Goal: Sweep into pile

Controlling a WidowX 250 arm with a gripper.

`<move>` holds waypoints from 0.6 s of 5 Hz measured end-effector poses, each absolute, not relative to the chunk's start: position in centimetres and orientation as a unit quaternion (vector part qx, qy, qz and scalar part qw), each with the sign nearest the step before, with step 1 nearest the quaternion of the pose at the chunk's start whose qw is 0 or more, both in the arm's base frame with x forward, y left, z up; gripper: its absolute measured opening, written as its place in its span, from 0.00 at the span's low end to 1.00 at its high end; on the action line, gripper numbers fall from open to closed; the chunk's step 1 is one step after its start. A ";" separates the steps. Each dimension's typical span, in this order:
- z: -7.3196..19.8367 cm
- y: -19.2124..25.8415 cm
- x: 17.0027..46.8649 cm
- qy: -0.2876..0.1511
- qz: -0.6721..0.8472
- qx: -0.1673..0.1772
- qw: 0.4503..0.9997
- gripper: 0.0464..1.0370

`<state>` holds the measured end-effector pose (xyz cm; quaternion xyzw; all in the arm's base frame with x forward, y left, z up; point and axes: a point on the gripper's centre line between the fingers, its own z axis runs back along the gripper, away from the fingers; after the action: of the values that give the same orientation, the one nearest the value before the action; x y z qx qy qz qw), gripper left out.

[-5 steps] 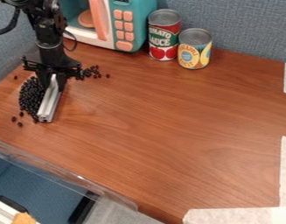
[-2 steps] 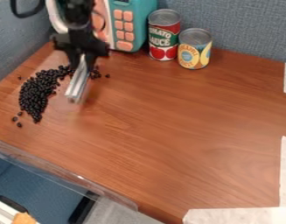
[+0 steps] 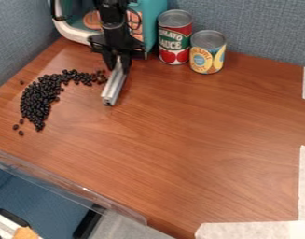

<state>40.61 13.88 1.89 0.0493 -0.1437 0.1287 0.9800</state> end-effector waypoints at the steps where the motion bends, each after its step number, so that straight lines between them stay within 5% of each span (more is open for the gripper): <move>1: 1.3 13.5 41.4 -0.140 0.123 0.036 0.982 0.30; 3: 0.9 14.5 41.1 -0.130 0.131 0.053 0.981 0.30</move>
<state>41.05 14.50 0.94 0.0534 -0.1299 0.1306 0.9814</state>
